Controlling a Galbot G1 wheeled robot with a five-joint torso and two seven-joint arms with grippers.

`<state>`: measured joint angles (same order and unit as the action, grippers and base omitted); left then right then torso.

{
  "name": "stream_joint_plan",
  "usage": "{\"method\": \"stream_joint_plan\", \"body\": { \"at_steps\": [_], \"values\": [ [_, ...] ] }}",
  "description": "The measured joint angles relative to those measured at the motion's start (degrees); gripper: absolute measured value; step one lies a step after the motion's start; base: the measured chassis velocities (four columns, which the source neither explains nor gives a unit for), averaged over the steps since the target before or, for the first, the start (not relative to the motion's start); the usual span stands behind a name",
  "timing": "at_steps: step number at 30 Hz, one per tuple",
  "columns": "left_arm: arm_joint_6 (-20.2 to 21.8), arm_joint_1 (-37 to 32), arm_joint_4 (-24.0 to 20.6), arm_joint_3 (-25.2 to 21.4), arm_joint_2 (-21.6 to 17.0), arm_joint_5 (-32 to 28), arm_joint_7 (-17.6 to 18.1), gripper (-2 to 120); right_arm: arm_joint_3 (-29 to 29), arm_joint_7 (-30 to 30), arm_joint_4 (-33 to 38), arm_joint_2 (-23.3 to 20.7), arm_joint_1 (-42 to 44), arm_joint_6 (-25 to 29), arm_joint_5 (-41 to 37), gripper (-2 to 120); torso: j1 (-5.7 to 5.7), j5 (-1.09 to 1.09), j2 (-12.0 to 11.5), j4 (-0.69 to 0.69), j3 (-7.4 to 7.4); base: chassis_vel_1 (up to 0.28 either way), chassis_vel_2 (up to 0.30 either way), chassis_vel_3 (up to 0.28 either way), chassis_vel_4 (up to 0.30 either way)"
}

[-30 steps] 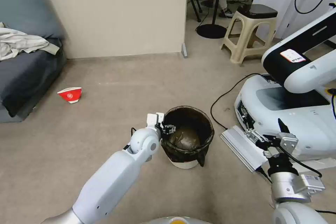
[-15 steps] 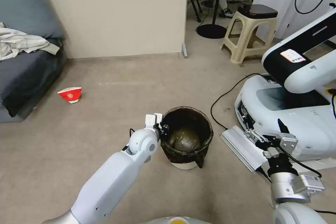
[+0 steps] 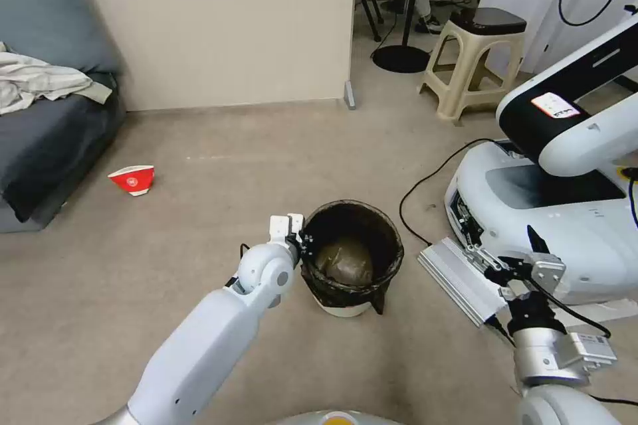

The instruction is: Pick up the trash can from the floor.

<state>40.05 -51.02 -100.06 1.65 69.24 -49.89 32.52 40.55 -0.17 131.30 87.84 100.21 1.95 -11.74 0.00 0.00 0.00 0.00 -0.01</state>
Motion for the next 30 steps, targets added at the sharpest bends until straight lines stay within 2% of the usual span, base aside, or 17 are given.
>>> {"method": "stream_joint_plan", "body": {
  "at_steps": [11, 30],
  "values": [
    [1.82, -0.82, -9.56, -5.68, -3.17, -6.83, 1.4, 1, 0.2, 0.0, 1.37, 0.02, 0.9, 0.08, 0.13, 100, 0.0, 0.0, 0.0, -0.01, 0.01, 0.0, 0.0, 0.0, 0.0],
    [2.0, -5.68, -19.08, -10.77, -7.78, -13.61, 3.63, 1, 0.25, -0.08, 2.63, -0.08, 1.75, 0.09, 0.28, 100, 0.0, -0.01, 0.0, 0.0, 0.01, 0.0, 0.0, 0.0, 0.0]
  ]
}}
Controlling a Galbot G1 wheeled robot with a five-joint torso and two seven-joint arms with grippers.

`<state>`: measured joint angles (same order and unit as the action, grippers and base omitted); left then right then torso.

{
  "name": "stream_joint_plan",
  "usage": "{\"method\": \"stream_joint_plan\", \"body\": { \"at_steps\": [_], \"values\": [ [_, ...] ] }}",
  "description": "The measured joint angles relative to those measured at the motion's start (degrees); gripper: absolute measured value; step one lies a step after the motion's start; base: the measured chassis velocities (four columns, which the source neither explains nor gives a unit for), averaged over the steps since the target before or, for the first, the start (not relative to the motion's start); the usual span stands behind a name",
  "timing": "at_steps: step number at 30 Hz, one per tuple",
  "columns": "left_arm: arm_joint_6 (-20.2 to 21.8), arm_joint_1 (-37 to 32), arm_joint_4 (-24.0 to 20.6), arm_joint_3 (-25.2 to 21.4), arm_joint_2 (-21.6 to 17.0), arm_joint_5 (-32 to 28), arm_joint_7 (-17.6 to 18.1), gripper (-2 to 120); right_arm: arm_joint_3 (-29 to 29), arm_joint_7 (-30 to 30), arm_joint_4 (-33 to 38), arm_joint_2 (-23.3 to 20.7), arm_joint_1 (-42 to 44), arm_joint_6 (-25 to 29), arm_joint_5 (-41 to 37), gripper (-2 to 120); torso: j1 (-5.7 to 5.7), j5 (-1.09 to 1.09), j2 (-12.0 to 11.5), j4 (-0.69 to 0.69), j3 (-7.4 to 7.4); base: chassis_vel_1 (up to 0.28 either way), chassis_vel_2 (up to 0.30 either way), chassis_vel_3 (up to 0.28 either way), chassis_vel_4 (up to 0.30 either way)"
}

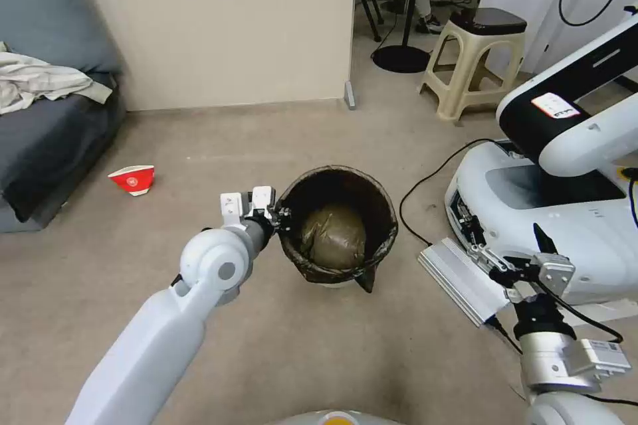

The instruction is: Pick up the trash can from the floor.

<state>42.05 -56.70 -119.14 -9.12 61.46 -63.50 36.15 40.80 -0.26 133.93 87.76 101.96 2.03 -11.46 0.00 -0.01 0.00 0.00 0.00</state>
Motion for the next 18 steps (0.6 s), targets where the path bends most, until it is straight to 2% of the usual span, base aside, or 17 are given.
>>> {"method": "stream_joint_plan", "body": {
  "at_steps": [18],
  "values": [
    [-0.01, -3.41, -3.51, -2.08, -1.65, -1.06, -0.05, 1, -0.02, -0.08, 0.18, -0.14, -0.02, 0.02, -0.05, 100, 0.0, 0.01, 0.0, 0.0, 0.0, 0.0, 0.0, 0.0, 0.0]
  ]
}}
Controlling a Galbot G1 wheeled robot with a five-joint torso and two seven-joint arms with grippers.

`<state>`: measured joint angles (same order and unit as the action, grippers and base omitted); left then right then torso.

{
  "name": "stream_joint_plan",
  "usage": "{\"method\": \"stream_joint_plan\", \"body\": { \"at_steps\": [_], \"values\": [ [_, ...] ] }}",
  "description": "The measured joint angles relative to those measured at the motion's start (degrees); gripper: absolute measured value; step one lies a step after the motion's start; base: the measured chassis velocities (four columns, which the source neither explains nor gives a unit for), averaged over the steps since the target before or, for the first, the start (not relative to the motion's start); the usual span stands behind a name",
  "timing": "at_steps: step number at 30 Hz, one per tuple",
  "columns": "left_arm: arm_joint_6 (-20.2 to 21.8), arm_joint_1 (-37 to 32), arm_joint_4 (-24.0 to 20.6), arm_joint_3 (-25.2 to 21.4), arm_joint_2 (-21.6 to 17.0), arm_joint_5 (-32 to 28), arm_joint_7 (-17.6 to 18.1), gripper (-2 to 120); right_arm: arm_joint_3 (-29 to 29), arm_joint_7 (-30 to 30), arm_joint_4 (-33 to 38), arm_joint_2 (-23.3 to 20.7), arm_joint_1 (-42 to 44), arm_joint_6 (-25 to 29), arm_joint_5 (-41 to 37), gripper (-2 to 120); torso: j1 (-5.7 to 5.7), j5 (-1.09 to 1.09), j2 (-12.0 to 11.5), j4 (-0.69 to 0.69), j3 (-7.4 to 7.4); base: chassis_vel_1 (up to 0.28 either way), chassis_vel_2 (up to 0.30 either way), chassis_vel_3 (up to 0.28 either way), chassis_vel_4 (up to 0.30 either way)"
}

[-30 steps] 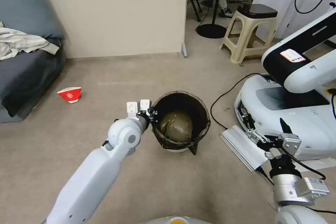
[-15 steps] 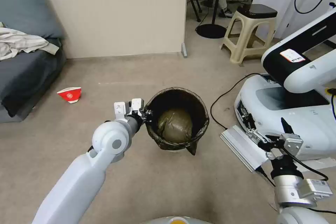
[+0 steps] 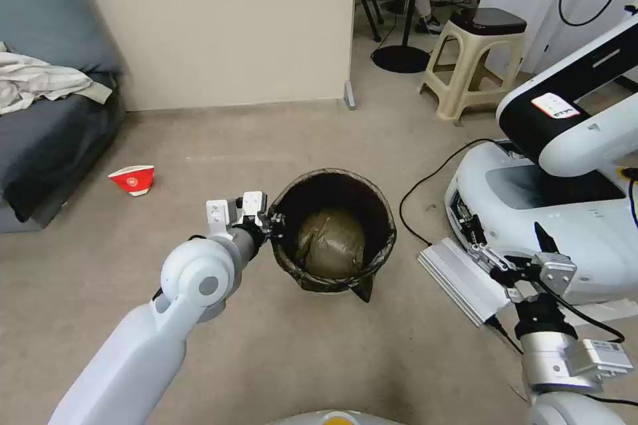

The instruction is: Pick up the trash can from the floor.

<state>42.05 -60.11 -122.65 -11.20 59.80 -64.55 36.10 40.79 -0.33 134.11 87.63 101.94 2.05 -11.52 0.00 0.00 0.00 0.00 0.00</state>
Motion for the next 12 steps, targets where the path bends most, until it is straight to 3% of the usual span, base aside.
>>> {"method": "stream_joint_plan", "body": {
  "at_steps": [12],
  "values": [
    [-0.03, -0.15, -0.06, -0.04, 0.14, 0.03, -0.14, 1, -0.04, -0.01, 0.19, 0.07, 0.1, 0.0, -0.02, 100, 0.0, 0.0, 0.0, 0.0, 0.0, 0.0, 0.0, 0.0, 0.0]
  ]
}}
